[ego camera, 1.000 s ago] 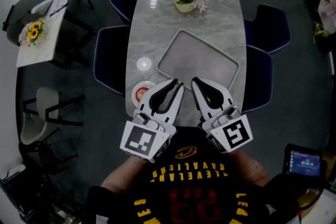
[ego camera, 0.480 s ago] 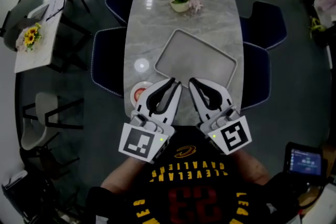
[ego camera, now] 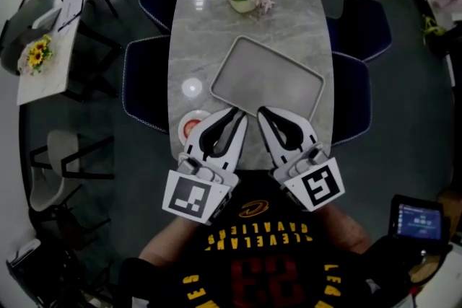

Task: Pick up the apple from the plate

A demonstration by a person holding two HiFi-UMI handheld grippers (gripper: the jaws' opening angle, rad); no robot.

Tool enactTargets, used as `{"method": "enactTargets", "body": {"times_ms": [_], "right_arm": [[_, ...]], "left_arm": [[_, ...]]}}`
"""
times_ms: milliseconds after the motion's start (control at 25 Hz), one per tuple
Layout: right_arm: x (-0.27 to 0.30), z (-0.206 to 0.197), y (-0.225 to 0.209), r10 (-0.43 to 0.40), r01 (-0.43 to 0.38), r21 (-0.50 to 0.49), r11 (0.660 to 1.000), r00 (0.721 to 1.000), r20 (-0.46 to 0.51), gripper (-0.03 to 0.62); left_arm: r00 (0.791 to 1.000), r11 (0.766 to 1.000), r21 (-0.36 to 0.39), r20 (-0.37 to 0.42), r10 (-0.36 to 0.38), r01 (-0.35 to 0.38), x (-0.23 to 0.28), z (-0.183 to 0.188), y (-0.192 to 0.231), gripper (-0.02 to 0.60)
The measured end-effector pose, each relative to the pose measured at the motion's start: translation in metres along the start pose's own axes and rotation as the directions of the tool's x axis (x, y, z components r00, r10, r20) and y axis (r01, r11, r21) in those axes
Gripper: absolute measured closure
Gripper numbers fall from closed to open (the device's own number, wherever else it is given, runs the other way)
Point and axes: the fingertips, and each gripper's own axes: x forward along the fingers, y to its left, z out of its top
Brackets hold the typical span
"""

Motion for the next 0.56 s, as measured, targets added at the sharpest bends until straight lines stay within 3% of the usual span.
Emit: {"method": "enactTargets", "body": {"times_ms": [360, 560], "right_arm": [[0.002, -0.003, 0.005, -0.020, 0.020, -0.026, 0.999, 1.000, 0.004, 0.588], [0.024, -0.018, 0.019, 0.046, -0.045, -0.040, 0.998, 0.999, 0.027, 0.588]], "left_arm": [[1.000, 1.000, -0.005, 0.001, -0.023, 0.023, -0.002, -0.002, 0.002, 0.525], [0.999, 1.000, -0.004, -0.012, 0.030, -0.030, -0.011, -0.009, 0.021, 0.525]]}}
